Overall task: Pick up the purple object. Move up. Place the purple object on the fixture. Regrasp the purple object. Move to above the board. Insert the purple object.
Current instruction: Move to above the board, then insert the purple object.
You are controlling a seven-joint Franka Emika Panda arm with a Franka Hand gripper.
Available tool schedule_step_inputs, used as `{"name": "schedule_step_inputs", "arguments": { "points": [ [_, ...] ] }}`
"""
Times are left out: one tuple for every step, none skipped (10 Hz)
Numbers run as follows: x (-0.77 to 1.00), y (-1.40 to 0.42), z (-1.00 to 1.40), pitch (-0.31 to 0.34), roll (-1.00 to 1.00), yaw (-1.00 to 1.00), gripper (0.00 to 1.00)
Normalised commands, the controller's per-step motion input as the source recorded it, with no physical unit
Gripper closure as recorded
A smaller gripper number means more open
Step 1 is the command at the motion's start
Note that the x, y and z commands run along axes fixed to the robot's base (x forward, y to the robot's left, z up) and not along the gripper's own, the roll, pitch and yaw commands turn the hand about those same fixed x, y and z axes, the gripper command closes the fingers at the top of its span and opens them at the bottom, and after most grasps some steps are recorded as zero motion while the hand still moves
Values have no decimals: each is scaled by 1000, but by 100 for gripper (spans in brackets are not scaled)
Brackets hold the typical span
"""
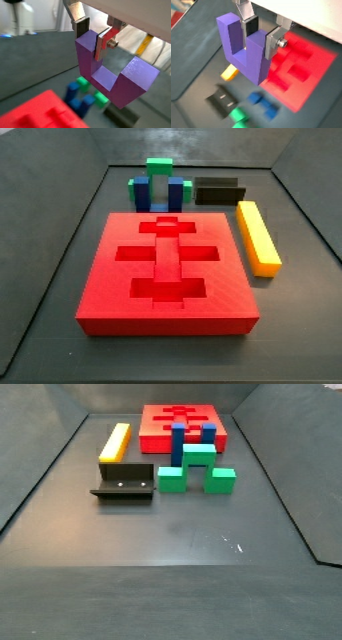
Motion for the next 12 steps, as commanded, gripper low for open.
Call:
{"name": "schedule_step_inputs", "arguments": {
  "points": [
    [-72, -65, 4, 105, -1000, 36, 100],
    [-57, -9, 8, 79, -1000, 40, 100],
    [-84, -14, 31, 53, -1000, 38, 100],
    [-93, 10, 2, -7, -724, 28, 100],
    [-69, 18, -3, -22, -523, 16, 100],
    [-40, 13, 8, -18, -304, 8, 100],
    [-29, 12, 1, -13, -234, 2, 100],
    [0, 0, 0, 0, -10, 0, 100],
    [114, -20, -109, 77, -136, -69, 100],
    [-69, -86, -23, 0, -9, 66, 100],
    [-683, -289, -380, -19, -289, -237, 100],
    [-40, -843, -354, 136, -261, 0, 100]
  ]
}}
